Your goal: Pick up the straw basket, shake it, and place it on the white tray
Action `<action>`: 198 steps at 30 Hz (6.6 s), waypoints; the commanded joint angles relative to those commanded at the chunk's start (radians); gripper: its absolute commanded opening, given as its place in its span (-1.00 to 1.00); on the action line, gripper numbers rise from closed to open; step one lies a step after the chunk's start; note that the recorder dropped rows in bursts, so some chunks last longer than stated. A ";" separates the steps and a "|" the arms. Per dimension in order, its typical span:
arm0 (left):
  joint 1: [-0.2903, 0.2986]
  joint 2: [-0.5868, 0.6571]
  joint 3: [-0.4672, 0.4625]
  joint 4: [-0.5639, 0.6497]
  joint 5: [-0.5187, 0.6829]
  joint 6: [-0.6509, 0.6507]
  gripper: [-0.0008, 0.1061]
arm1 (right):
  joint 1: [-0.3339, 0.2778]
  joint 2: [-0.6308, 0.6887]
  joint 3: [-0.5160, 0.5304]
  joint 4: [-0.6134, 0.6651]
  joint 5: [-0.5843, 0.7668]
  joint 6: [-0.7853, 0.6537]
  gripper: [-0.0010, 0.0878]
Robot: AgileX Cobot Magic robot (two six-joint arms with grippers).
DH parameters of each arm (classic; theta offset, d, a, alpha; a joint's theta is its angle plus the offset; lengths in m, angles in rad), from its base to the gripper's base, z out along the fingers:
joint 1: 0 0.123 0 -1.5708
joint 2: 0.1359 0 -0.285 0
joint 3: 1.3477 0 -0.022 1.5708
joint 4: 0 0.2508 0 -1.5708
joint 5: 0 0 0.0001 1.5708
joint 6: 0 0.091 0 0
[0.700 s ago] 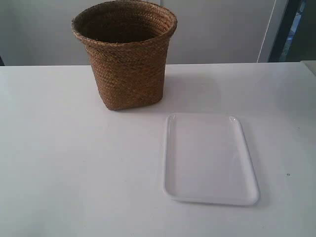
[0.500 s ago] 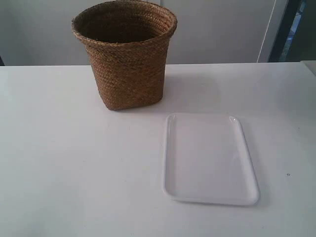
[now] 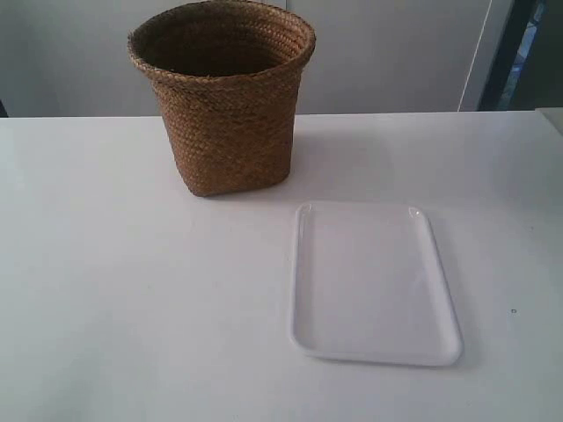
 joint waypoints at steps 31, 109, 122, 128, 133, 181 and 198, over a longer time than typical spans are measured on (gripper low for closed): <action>0.000 0.000 0.000 -0.038 -0.096 -0.421 -0.99 | 0.000 0.000 0.000 0.002 -0.106 0.172 -0.98; 0.016 1.877 -1.886 -0.060 0.657 -0.239 0.15 | 0.112 2.027 -1.895 0.747 0.703 -0.913 -0.06; 0.016 1.930 -1.884 -0.133 0.592 -0.239 0.22 | 0.112 2.101 -1.895 0.980 0.546 -1.093 0.40; 0.016 1.971 -1.884 -0.215 0.562 -0.236 0.22 | 0.120 2.131 -1.895 0.982 0.488 -1.093 0.40; 0.016 2.013 -1.884 -0.232 0.554 -0.225 0.22 | 0.149 2.166 -1.897 1.034 0.470 -1.093 0.40; -0.112 1.953 -1.884 -0.288 0.578 0.001 -0.99 | 0.259 2.093 -1.899 0.799 0.627 -1.191 -0.98; -0.144 1.775 -1.766 -0.186 0.619 -0.008 -0.99 | 0.288 1.892 -1.895 0.145 0.819 -0.530 -0.98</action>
